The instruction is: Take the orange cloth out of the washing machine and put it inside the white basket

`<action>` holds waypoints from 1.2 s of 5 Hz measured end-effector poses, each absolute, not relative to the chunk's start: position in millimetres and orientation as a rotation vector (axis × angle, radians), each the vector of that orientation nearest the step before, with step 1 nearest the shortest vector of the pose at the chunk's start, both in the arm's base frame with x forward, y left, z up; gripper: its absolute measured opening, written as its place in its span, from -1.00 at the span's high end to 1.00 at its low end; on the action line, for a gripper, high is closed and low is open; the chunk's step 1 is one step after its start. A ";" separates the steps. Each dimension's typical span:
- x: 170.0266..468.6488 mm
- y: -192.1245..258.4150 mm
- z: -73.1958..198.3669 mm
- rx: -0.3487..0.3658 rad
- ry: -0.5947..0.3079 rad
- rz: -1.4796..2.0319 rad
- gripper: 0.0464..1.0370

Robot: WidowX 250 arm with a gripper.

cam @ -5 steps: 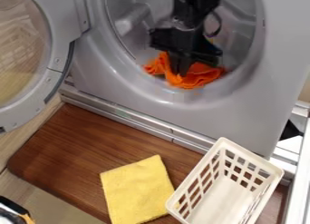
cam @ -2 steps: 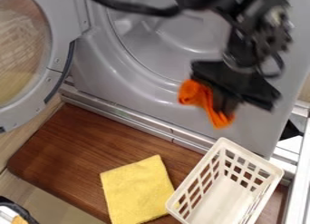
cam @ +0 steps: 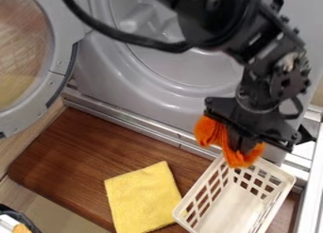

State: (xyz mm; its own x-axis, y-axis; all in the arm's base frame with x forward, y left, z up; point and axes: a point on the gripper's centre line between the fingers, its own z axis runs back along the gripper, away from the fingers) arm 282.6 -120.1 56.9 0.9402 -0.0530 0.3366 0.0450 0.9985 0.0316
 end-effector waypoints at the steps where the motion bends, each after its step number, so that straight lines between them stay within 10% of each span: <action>1: 276.5 -126.0 40.0 -0.010 -0.309 -0.057 0.99; 5: 259.6 -152.1 -22.7 -0.077 -0.161 -0.121 0.94; 6: 262.5 -153.6 -21.1 -0.087 -0.161 -0.123 0.65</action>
State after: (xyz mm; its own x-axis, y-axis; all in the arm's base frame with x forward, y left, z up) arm 262.5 -153.6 -21.1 0.9796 -0.1149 0.1646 0.1289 0.9887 -0.0769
